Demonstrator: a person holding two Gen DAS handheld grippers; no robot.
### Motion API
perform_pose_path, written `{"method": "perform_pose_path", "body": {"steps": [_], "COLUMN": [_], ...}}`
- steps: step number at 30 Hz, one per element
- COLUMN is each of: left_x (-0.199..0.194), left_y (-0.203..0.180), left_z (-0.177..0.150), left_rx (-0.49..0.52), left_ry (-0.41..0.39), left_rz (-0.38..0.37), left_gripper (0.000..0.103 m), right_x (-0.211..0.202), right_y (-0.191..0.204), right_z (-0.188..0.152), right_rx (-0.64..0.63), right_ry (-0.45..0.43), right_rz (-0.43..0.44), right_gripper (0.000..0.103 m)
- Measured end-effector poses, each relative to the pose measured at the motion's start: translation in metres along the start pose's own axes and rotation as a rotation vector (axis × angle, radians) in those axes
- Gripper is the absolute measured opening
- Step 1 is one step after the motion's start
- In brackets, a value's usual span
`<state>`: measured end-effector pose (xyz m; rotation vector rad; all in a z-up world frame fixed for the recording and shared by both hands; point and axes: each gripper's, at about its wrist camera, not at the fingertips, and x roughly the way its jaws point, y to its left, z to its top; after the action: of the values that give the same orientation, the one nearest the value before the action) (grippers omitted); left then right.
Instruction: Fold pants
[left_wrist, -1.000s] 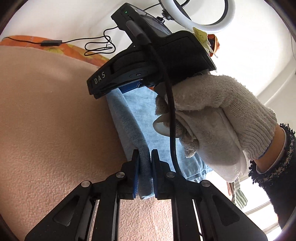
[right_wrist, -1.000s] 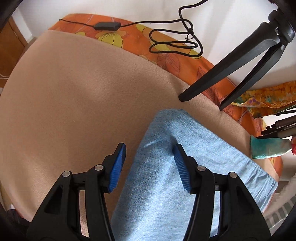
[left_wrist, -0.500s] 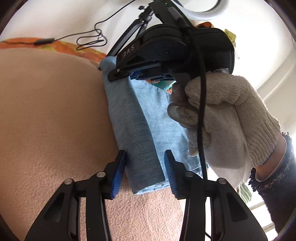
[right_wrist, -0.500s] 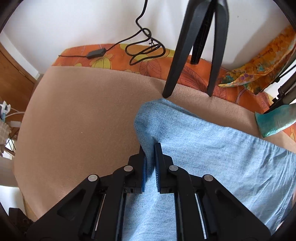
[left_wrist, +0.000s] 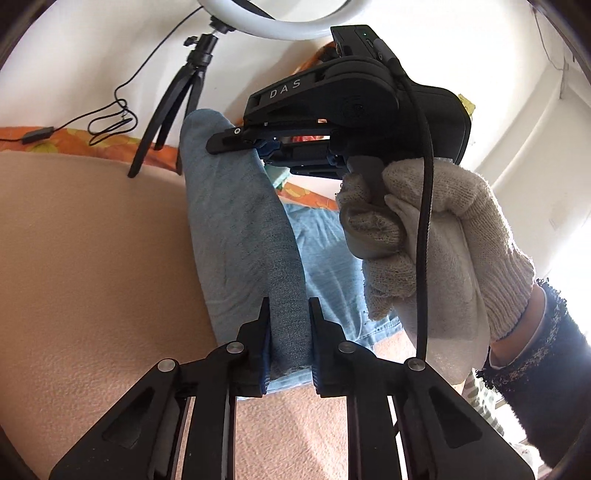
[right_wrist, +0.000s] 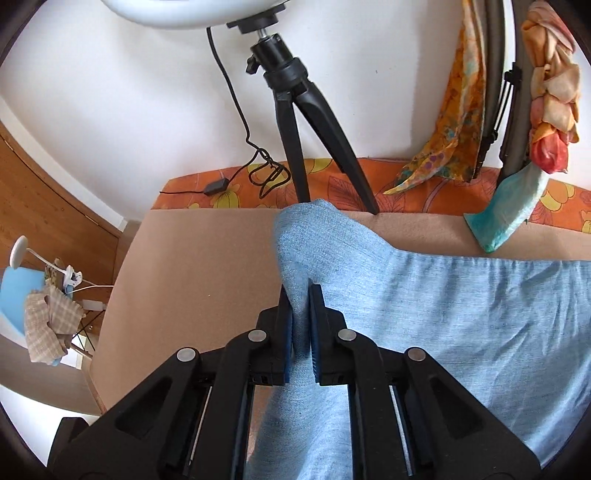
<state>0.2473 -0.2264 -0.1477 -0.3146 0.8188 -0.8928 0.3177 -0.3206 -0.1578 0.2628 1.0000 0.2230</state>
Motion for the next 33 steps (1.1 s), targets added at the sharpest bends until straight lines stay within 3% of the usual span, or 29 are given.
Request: {"method": "perform_pose_path", "body": {"steps": [3, 5, 10, 12, 14, 20, 22, 24, 26, 29, 33], "left_x": [0.01, 0.015, 0.031, 0.037, 0.041, 0.057, 0.051, 0.043, 0.032, 0.023, 0.032], "left_y": [-0.01, -0.017, -0.027, -0.031, -0.037, -0.046, -0.048, -0.047, -0.042, -0.03, -0.019], "left_z": [0.003, 0.004, 0.01, 0.013, 0.011, 0.02, 0.024, 0.027, 0.033, 0.042, 0.044], "left_rx": [0.013, 0.022, 0.045, 0.055, 0.073, 0.141, 0.149, 0.148, 0.156, 0.16, 0.162], "left_ry": [0.005, 0.003, 0.012, 0.018, 0.021, 0.051, 0.037, 0.02, -0.023, -0.052, -0.021], "left_rz": [-0.01, -0.014, -0.022, -0.028, -0.027, -0.042, -0.057, -0.062, -0.054, -0.03, 0.037], "left_gripper": [0.014, 0.014, 0.013, 0.013, 0.013, 0.013, 0.018, 0.038, 0.044, 0.044, 0.044], "right_x": [-0.013, -0.019, -0.026, -0.031, -0.033, -0.06, -0.071, -0.083, -0.095, -0.115, -0.138], "right_y": [-0.014, -0.018, -0.019, -0.02, -0.024, -0.053, -0.066, -0.079, -0.092, -0.113, -0.142], "right_z": [-0.003, -0.007, -0.014, -0.015, -0.016, -0.015, -0.013, -0.013, -0.014, -0.014, -0.015], "right_rx": [0.028, 0.021, -0.043, -0.078, -0.088, -0.061, -0.04, -0.018, 0.007, 0.041, 0.085], "right_ry": [0.002, 0.006, 0.034, 0.024, 0.036, 0.005, -0.007, -0.023, -0.041, -0.073, -0.098], "right_rz": [-0.009, -0.01, -0.028, -0.069, -0.077, -0.079, -0.074, -0.067, -0.065, -0.072, -0.091], "right_gripper": [0.034, 0.054, 0.056, 0.052, 0.011, 0.007, 0.007, 0.006, 0.006, 0.006, 0.006]}}
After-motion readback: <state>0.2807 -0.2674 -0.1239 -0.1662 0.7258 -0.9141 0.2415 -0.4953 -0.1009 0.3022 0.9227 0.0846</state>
